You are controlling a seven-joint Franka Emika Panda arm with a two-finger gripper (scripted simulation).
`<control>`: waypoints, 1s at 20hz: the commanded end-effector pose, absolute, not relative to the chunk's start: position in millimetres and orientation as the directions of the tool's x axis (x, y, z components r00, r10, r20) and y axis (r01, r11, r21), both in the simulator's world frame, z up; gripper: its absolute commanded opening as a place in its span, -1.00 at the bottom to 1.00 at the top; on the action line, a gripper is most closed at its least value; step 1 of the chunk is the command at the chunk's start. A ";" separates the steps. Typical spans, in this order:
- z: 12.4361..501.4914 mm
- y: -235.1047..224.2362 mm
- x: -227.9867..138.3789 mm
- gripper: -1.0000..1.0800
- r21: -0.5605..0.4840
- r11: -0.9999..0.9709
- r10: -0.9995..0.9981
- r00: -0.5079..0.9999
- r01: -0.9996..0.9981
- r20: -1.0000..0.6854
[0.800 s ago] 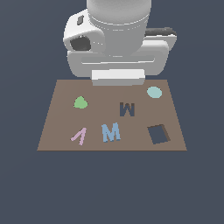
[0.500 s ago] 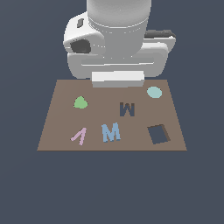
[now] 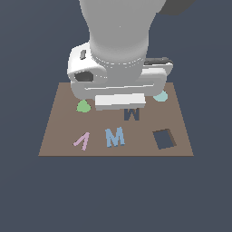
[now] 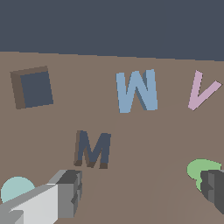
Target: Insert a designated object into the corresponding slot on a board.
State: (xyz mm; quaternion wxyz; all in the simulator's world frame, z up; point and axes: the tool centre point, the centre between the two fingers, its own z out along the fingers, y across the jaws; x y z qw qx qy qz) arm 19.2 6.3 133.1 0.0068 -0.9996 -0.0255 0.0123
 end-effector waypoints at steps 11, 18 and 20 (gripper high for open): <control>69.1 -2.4 73.1 0.92 -0.004 -0.992 0.127 0.992 0.127 -0.006; 53.1 -3.8 88.8 0.92 -0.001 -0.989 0.148 0.989 0.148 -0.001; 51.2 -4.0 91.0 0.92 0.000 -0.989 0.150 0.989 0.150 0.000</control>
